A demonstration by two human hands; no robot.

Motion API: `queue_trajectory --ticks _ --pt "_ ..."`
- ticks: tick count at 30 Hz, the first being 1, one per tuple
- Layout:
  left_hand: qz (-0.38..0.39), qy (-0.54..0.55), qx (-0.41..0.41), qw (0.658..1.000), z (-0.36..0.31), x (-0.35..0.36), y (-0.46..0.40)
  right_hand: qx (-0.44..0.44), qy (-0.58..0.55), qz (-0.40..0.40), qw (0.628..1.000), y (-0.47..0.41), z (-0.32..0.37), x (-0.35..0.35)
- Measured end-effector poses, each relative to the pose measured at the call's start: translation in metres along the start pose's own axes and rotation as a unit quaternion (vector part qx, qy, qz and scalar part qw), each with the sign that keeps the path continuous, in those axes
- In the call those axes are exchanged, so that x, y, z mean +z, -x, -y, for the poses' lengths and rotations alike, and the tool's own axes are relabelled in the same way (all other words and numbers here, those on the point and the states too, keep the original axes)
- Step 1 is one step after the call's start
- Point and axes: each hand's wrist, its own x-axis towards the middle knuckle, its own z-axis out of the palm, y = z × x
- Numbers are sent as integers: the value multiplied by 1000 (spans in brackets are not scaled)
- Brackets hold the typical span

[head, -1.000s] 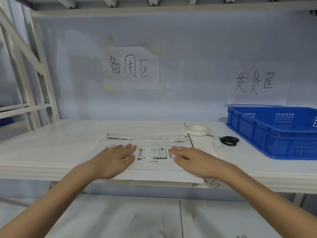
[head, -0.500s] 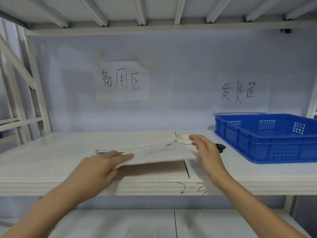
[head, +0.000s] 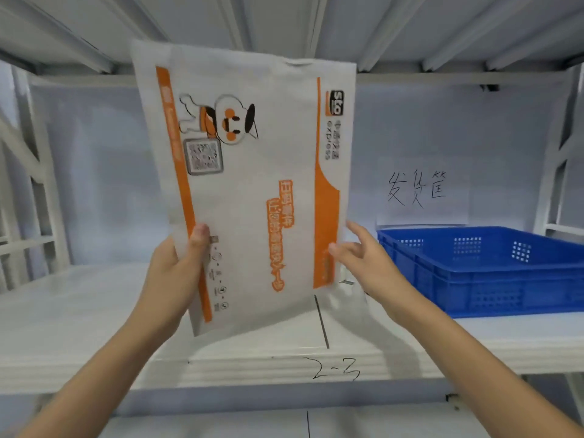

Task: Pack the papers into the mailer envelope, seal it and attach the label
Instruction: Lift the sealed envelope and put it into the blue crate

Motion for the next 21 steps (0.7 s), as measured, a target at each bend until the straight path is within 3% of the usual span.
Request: queue_trajectory --ticks 3,6,16,19,21 --pt "96 -30 -62 993 24 9 9 29 9 -14 999 4 -18 -1" --pt "139 -47 -97 984 38 12 9 63 12 -8 998 9 -30 -10" --pt "66 143 -187 970 18 41 -54 90 3 32 995 27 -6 -92" --pt "88 195 -201 956 20 68 -57 96 -84 5 992 40 2 -133" --pt "60 247 -202 946 21 91 -56 101 -194 -30 975 49 0 -159"
